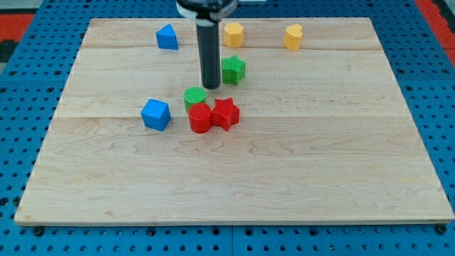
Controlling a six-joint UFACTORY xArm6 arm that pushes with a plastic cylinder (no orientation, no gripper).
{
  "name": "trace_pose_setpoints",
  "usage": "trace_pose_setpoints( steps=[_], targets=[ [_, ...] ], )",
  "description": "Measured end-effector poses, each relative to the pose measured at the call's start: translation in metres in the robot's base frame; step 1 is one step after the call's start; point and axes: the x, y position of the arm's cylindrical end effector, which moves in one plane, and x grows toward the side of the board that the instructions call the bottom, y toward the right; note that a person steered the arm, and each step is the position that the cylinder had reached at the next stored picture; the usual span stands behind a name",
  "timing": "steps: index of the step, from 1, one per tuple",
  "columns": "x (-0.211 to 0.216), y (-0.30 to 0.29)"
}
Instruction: Slide red star slightly into the red circle
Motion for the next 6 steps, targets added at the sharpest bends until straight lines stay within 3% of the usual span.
trace_pose_setpoints(
  steps=[1, 2, 4, 5, 6],
  targets=[
    [-0.007, 0.054],
    [0.03, 0.046],
    [0.045, 0.082],
    [0.047, 0.04],
    [0.017, 0.049]
  ],
)
